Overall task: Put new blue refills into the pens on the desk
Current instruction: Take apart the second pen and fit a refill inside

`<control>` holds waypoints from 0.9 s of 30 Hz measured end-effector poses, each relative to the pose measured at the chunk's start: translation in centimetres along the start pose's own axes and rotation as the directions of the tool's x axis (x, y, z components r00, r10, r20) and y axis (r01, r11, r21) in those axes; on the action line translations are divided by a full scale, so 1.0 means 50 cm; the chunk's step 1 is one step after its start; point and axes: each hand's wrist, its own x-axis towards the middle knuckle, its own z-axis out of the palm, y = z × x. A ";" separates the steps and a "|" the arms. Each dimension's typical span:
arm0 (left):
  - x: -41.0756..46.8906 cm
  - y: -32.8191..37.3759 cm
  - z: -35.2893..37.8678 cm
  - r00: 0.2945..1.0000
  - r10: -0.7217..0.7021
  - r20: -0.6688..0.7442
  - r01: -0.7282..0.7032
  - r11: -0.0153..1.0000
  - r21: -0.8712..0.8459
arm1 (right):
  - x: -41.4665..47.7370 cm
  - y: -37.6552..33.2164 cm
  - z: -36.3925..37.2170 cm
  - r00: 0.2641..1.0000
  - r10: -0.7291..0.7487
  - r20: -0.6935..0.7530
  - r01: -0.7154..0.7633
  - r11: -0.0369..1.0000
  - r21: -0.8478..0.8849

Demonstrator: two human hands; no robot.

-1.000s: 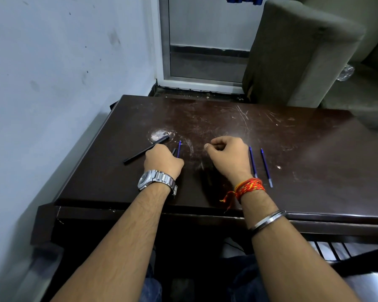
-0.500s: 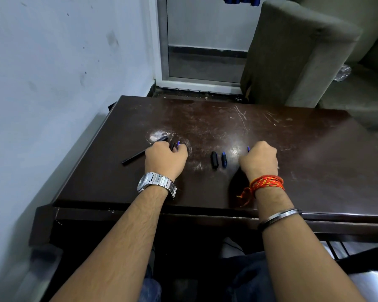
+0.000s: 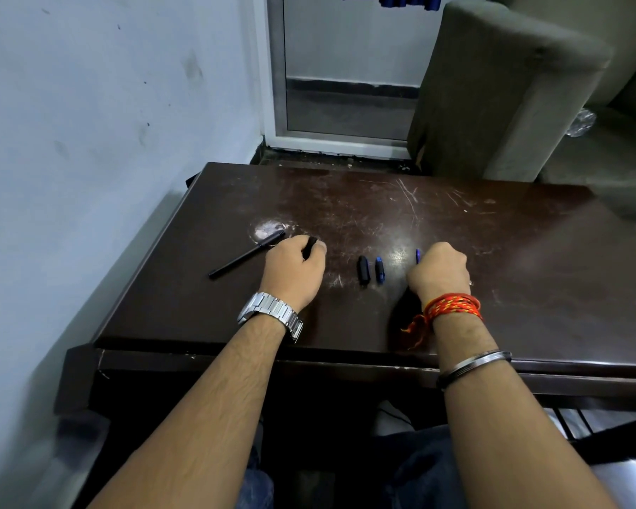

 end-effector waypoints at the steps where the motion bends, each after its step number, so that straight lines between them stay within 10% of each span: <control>1: -0.001 0.001 0.001 0.999 0.029 0.014 -0.029 1.000 0.007 | -0.001 -0.002 -0.001 1.000 -0.005 0.002 0.005 1.000 -0.007; 10: -0.010 0.010 0.009 0.989 0.101 0.109 -0.087 0.988 -0.127 | -0.017 -0.043 -0.009 0.979 -0.179 -0.099 0.201 0.930 0.309; 16: -0.014 0.011 0.007 0.991 0.088 0.100 -0.052 0.947 -0.317 | -0.071 -0.099 -0.007 0.965 -0.241 -0.108 0.205 0.425 0.882; 27: -0.019 0.017 0.004 0.979 0.137 0.154 -0.068 0.920 -0.385 | -0.082 -0.108 -0.004 0.931 -0.296 -0.214 0.312 0.339 0.887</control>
